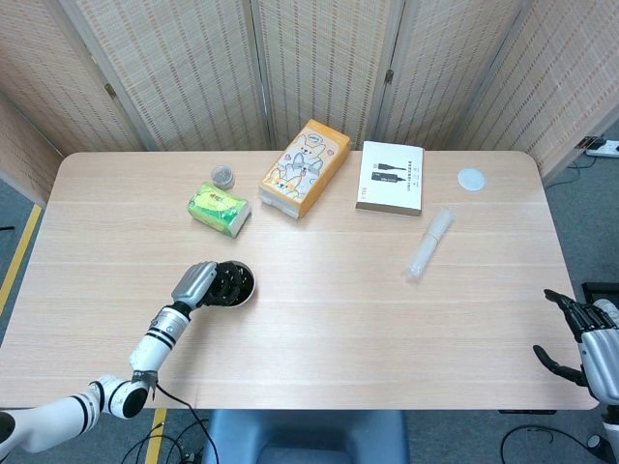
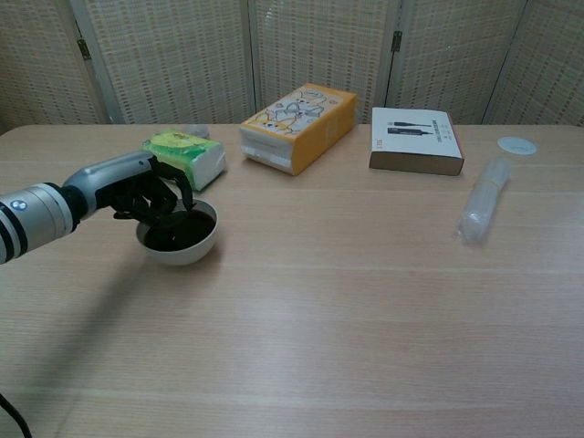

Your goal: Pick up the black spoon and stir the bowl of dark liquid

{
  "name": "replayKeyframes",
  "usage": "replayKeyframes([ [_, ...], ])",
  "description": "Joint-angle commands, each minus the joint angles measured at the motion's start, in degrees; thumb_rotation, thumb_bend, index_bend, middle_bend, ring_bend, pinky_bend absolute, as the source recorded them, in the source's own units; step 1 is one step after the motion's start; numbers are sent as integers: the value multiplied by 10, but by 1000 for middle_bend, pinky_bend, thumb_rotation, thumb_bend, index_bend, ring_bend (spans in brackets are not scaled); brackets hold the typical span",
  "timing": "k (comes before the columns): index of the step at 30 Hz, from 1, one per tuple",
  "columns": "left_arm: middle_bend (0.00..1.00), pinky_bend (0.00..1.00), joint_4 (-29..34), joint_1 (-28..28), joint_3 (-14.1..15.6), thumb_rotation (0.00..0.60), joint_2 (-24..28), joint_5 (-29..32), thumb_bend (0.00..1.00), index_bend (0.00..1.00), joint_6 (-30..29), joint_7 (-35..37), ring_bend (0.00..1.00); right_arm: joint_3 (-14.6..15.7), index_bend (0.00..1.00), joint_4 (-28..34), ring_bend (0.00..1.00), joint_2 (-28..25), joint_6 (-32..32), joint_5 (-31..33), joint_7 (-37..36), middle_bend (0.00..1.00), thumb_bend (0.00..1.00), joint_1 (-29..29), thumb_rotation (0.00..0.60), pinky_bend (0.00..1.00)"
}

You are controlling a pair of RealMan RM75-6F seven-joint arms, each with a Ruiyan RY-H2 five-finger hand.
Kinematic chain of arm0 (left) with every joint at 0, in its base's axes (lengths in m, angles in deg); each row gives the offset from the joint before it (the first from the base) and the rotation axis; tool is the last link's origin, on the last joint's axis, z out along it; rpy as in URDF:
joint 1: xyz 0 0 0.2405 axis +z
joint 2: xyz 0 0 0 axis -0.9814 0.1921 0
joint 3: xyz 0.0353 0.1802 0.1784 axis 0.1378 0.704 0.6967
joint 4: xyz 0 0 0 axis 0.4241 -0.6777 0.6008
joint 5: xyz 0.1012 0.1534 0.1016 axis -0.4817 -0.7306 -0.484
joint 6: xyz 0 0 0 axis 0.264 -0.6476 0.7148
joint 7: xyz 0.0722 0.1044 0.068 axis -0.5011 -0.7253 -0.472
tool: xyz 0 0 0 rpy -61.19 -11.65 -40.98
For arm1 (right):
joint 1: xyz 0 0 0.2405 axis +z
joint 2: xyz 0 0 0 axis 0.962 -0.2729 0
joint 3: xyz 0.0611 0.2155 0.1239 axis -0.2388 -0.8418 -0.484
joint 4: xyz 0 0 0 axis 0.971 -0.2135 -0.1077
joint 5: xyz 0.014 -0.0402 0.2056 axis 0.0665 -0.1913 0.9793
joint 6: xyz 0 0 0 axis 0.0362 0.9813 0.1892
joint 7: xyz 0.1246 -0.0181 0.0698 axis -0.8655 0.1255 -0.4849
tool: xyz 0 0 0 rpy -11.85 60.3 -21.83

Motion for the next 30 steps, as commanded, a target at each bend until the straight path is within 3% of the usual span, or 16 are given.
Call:
replayKeyframes([
  [1,834,948,3,-2,0,600,-4,-2,490,656,0,-1,786,0,162,0,284,0,1,0,0,241,156,-1,600,289],
  [16,834,948,-70,-41,-32,600,-64,26,490,656,18,-29,786,-1,162,-2,284,0,5,3,-3,238,156,-4,600,289],
  [24,834,947,-67,-28,-33,600,-48,40,490,656,13,-36,786,-1,162,-8,284,2,4,3,-6,238,156,-4,600,289],
  [30,834,948,-28,-8,-13,600,-18,24,490,656,3,-34,786,0,162,-9,284,4,3,0,-8,238,156,-2,600,289],
])
